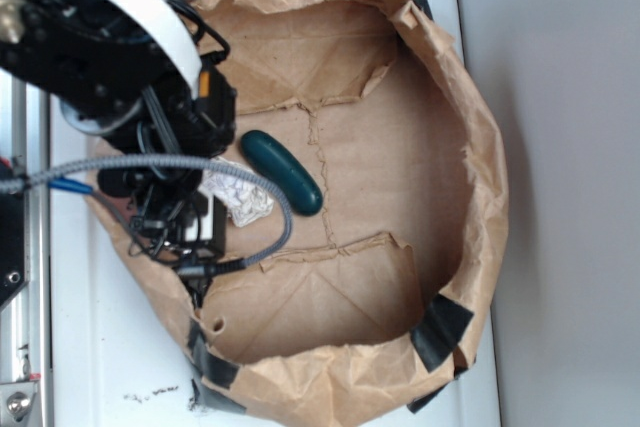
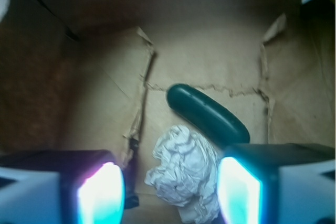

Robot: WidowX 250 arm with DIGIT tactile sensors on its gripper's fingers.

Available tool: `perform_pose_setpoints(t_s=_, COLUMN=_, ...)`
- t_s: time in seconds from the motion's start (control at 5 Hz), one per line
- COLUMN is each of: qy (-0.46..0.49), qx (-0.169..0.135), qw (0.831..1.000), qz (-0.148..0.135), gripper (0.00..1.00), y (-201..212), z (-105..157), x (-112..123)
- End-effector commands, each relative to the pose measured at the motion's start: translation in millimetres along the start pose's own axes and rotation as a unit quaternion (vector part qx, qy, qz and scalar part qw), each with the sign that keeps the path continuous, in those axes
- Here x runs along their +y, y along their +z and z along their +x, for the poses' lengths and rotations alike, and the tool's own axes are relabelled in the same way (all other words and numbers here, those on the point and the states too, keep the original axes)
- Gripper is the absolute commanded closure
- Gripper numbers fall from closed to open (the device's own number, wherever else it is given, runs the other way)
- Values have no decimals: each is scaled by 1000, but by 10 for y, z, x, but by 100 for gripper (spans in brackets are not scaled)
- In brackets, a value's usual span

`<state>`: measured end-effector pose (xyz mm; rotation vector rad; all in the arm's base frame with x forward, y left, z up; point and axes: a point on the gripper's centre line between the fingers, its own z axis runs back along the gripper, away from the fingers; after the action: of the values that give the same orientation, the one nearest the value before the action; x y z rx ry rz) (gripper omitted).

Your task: Grab the white paper.

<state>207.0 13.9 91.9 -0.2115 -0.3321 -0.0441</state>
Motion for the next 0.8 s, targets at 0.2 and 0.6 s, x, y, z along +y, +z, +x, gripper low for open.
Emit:
perform_pose_setpoints(t_s=0.2, qy=-2, qx=50, qw=998, qz=31, gripper=0, y=-457, z=-120, x=132)
perform_pose_setpoints(t_s=0.6, qy=12, qx=67, qw=996, qz=49, gripper=100, y=-657, z=-138, x=158)
